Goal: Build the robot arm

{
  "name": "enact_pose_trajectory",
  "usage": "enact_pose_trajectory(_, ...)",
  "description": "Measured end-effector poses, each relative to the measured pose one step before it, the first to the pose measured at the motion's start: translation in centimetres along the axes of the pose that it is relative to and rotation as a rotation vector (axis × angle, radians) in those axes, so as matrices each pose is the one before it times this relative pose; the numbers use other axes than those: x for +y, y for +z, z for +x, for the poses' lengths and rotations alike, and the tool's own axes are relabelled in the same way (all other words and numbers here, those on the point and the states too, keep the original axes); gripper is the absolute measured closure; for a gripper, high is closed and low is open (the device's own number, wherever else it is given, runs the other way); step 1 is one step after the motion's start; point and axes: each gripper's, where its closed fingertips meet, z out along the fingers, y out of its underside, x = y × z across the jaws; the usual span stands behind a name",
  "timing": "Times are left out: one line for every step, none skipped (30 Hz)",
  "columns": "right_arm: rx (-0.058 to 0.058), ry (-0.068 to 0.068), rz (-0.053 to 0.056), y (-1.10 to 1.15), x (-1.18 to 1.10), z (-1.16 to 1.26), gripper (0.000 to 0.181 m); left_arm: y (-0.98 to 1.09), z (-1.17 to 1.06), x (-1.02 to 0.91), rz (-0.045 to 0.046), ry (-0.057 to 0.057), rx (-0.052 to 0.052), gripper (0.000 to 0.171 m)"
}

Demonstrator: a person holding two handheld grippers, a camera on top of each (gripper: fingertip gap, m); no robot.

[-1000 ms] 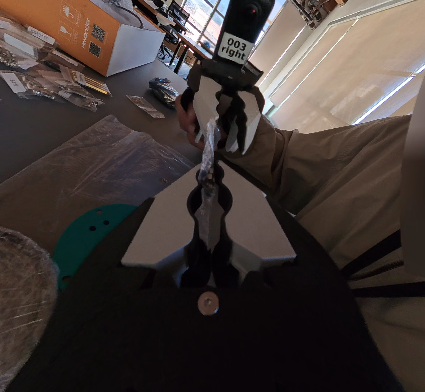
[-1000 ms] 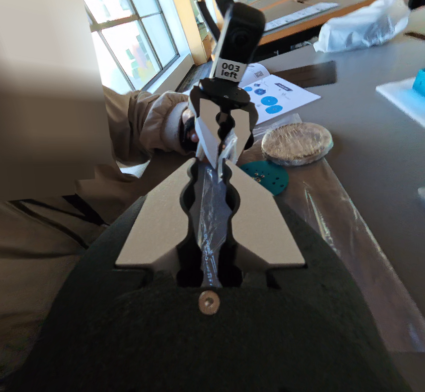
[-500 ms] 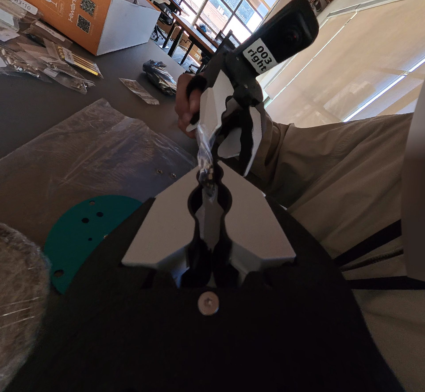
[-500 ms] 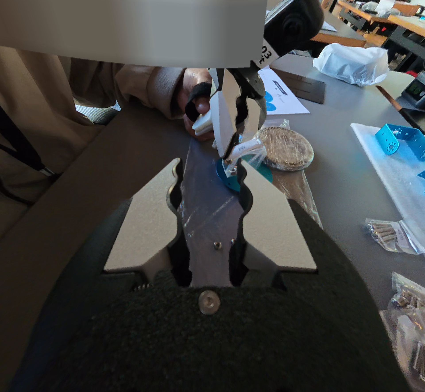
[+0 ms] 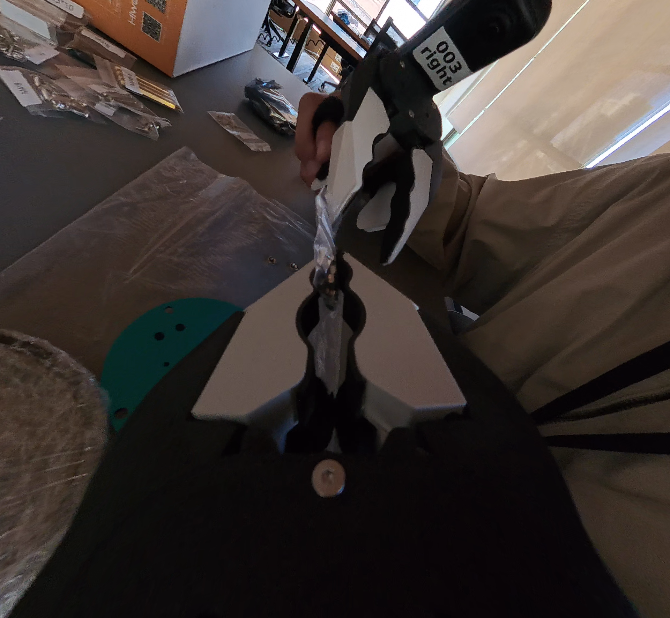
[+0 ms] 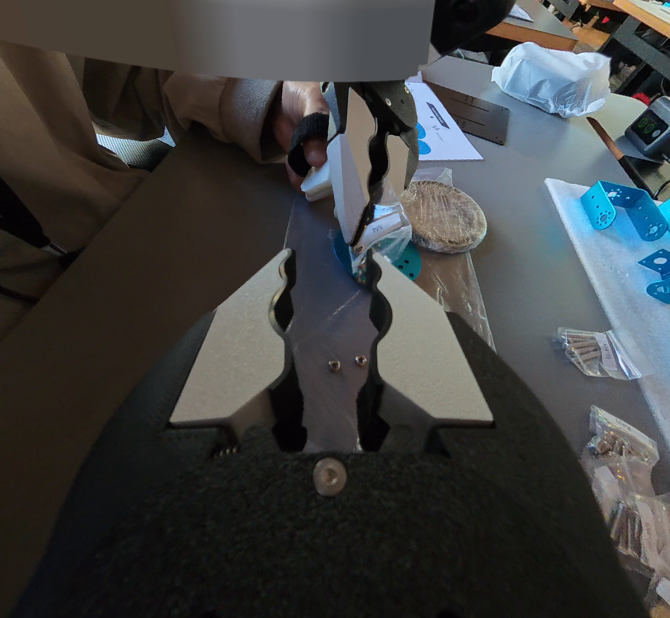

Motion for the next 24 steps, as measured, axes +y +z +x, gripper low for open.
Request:
enact_pose_trajectory(0.0038, 0.0035, 0.0047, -0.139, -0.096, 0.152, 0.143, -0.082, -0.07, -0.019, 0.00032, -0.0029, -0.0018, 0.167)
enact_pose_trajectory(0.0026, -0.0001, 0.0119, -0.036, -0.169, 0.057, 0.143, -0.045, -0.123, -0.014, 0.00047, -0.002, -0.0067, 0.167)
enact_pose_trajectory(0.0021, -0.0023, 0.0039, 0.06, -0.041, 0.008, 0.141, -0.002, -0.146, 0.1, -0.00642, 0.0013, -0.0094, 0.167)
enact_pose_trajectory(0.0026, -0.007, -0.0104, 0.135, 0.21, -0.018, 0.14, 0.019, -0.148, 0.136, -0.00954, 0.0039, -0.0112, 0.167)
enact_pose_trajectory(0.0067, -0.0072, -0.0167, 0.129, 0.326, 0.07, 0.139, -0.005, -0.157, 0.068, -0.0052, 0.0043, -0.0121, 0.167)
enact_pose_trajectory(0.0038, -0.0001, -0.0103, 0.047, 0.251, 0.082, 0.139, -0.036, -0.122, 0.022, -0.00297, 0.0036, -0.0098, 0.167)
enact_pose_trajectory(0.003, 0.0093, 0.0035, -0.064, 0.033, 0.161, 0.139, -0.048, -0.035, 0.001, -0.00156, 0.0006, -0.0029, 0.167)
enact_pose_trajectory(0.0, 0.0144, 0.0102, -0.092, -0.085, 0.164, 0.139, -0.044, -0.018, -0.029, 0.0017, -0.0032, -0.0006, 0.166)
enact_pose_trajectory(-0.0023, 0.0104, 0.0119, -0.034, -0.146, 0.07, 0.137, -0.037, -0.046, -0.039, 0.00257, -0.0025, -0.0013, 0.167)
enact_pose_trajectory(-0.0006, 0.0008, 0.011, 0.049, -0.143, -0.01, 0.136, 0.006, 0.027, 0.033, -0.00221, -0.0003, 0.0023, 0.167)
enact_pose_trajectory(0.0027, -0.0091, -0.0005, 0.147, 0.035, -0.052, 0.134, 0.045, 0.087, 0.049, -0.00211, 0.0013, 0.0045, 0.166)
enact_pose_trajectory(0.0, -0.0101, -0.0035, 0.214, 0.098, -0.132, 0.132, 0.079, 0.116, 0.041, -0.00192, 0.0036, 0.0047, 0.167)
enact_pose_trajectory(-0.0063, -0.005, -0.0006, 0.233, 0.061, -0.216, 0.131, 0.085, 0.156, 0.057, -0.00298, 0.0057, 0.0055, 0.167)
enact_pose_trajectory(-0.0115, 0.0007, -0.0047, 0.24, 0.148, -0.255, 0.131, 0.069, 0.026, 0.021, -0.00249, 0.0061, -0.0026, 0.166)
enact_pose_trajectory(-0.0144, 0.0037, -0.0072, 0.203, 0.203, -0.292, 0.131, 0.021, -0.139, 0.051, -0.00439, 0.0059, -0.0115, 0.167)
enact_pose_trajectory(-0.0033, 0.0038, -0.0103, 0.106, 0.253, -0.081, 0.131, -0.019, -0.133, 0.065, -0.0043, 0.0019, -0.0082, 0.167)
enact_pose_trajectory(-0.0017, 0.004, -0.0173, -0.042, 0.304, 0.022, 0.133, -0.058, -0.128, 0.004, -0.00035, -0.0011, -0.0065, 0.167)
enact_pose_trajectory(-0.0029, 0.0068, -0.01, -0.173, 0.163, 0.068, 0.135, -0.096, -0.161, -0.013, 0.00045, -0.0004, -0.0077, 0.166)
enact_pose_trajectory(-0.0013, 0.0051, -0.005, -0.235, 0.072, 0.11, 0.136, -0.111, -0.202, -0.069, 0.00258, 0.0006, -0.0116, 0.167)
enact_pose_trajectory(0.0052, 0.0034, -0.0016, -0.265, 0.008, 0.222, 0.136, -0.108, -0.169, -0.043, 0.00016, 0.0024, -0.0108, 0.167)
enact_pose_trajectory(0.0072, 0.0025, 0.0019, -0.233, -0.024, 0.246, 0.136, -0.065, -0.168, 0.026, -0.00358, 0.0045, -0.0113, 0.167)
enact_pose_trajectory(0.0049, 0.0017, -0.0031, -0.189, 0.072, 0.195, 0.135, -0.029, -0.168, 0.045, -0.0028, 0.0044, -0.013, 0.167)
enact_pose_trajectory(0.0041, 0.0031, -0.0102, -0.168, 0.218, 0.191, 0.136, 0.016, -0.071, 0.09, -0.00469, 0.0033, -0.0067, 0.167)
enact_pose_trajectory(0.0058, 0.0066, -0.009, -0.128, 0.24, 0.256, 0.135, 0.053, 0.029, 0.094, -0.00441, 0.0023, -0.0011, 0.167)
